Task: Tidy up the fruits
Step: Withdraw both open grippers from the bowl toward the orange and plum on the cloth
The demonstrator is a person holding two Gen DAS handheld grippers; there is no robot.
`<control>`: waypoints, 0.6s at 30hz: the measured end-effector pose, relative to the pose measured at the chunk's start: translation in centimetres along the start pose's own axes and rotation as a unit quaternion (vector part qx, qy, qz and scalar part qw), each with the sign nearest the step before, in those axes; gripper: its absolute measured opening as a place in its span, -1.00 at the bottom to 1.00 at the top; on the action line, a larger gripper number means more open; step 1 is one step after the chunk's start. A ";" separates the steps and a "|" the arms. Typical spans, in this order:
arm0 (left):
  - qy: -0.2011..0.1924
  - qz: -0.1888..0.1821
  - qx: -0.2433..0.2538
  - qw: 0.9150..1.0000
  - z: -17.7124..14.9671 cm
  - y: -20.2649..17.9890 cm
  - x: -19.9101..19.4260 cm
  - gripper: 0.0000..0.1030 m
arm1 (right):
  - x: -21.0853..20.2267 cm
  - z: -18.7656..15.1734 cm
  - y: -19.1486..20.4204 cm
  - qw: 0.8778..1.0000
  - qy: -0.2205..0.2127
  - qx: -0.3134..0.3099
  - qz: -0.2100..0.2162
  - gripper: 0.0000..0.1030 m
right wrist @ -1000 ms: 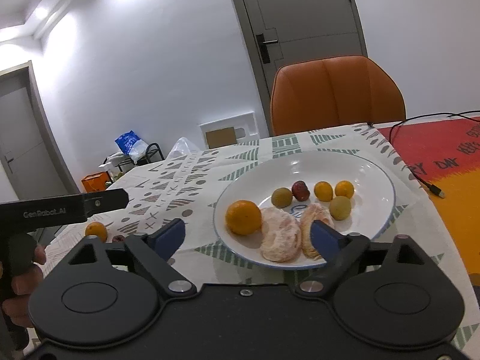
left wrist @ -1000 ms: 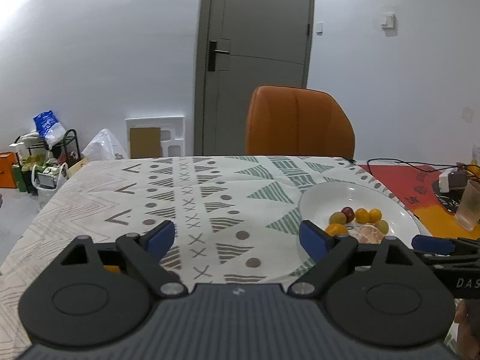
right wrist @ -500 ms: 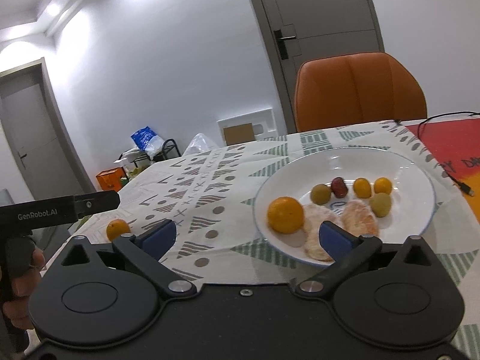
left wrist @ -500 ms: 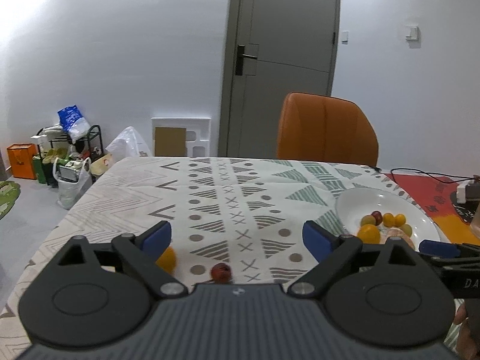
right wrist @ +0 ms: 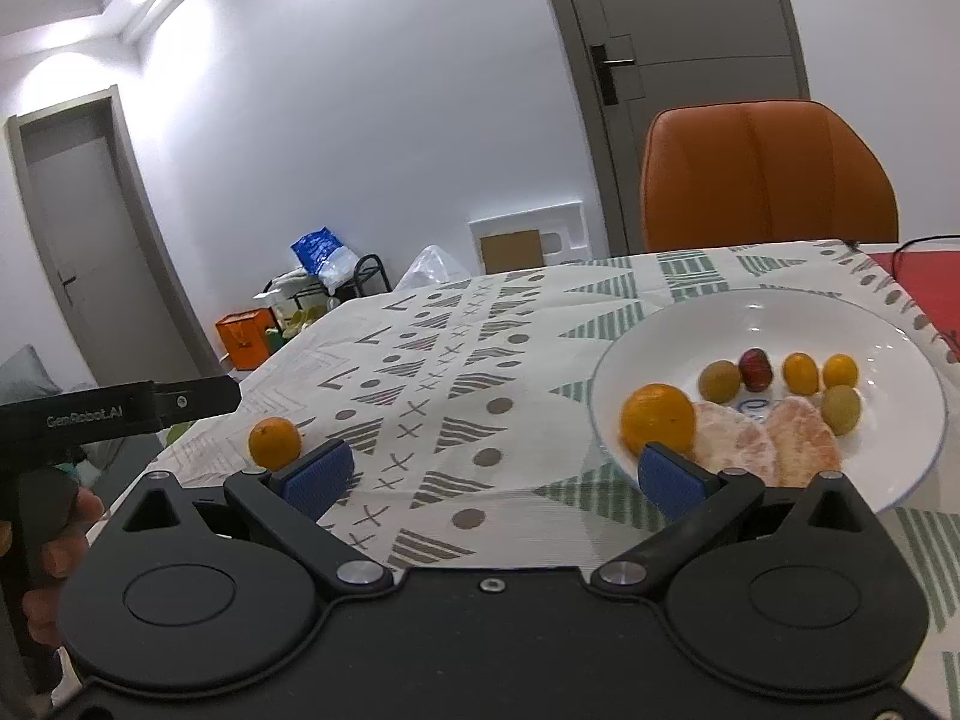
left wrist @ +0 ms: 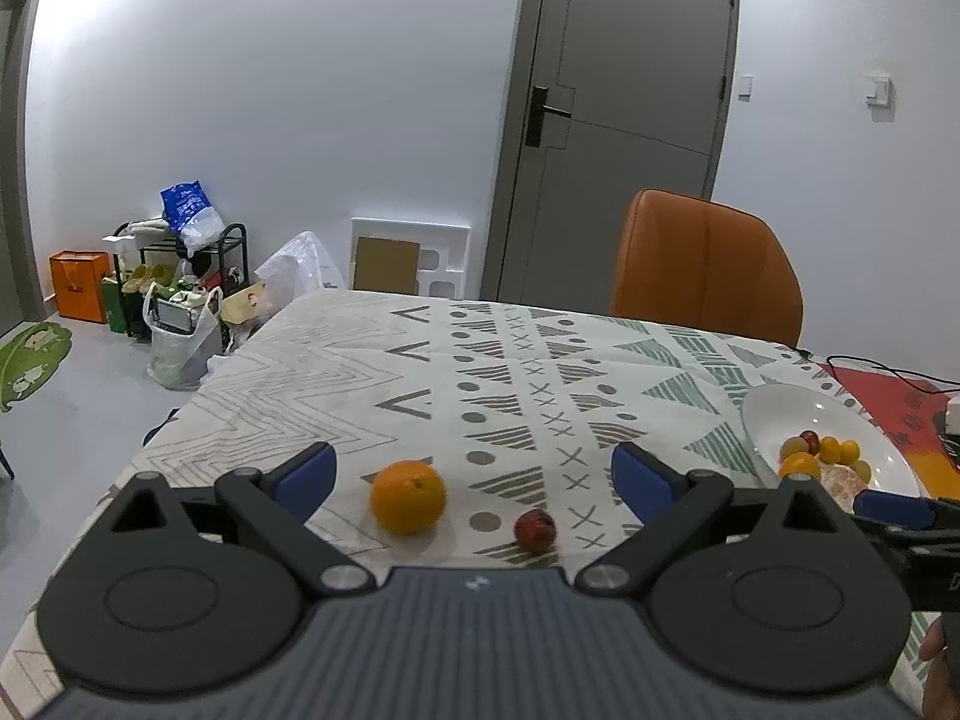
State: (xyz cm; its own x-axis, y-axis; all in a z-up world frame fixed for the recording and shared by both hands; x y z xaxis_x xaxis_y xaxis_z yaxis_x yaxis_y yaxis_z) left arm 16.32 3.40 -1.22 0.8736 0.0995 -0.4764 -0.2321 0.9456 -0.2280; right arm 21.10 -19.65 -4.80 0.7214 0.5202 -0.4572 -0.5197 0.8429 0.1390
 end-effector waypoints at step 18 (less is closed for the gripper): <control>0.016 -0.010 -0.024 1.000 -0.3 3.5 0.8 0.84 | 2.9 0.6 3.9 0.999 0.025 -0.035 0.021 1.00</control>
State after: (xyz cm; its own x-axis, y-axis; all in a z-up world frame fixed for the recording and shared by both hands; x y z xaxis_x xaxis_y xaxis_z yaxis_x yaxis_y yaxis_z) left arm 16.09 6.64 -2.70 0.8640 0.0708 -0.4986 -0.2363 0.9313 -0.2772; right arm 21.43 -14.83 -5.03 0.6748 0.5462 -0.4963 -0.5814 0.8077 0.0985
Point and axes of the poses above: each gripper's, at about its wrist camera, not at the fingertips, and x roughly the way its jaws point, y to its left, z to its top, the point moved 5 cm from there along x, roughly the way its jaws point, and after that the axes turned 8 degrees about -x, right-handed, at the moved point
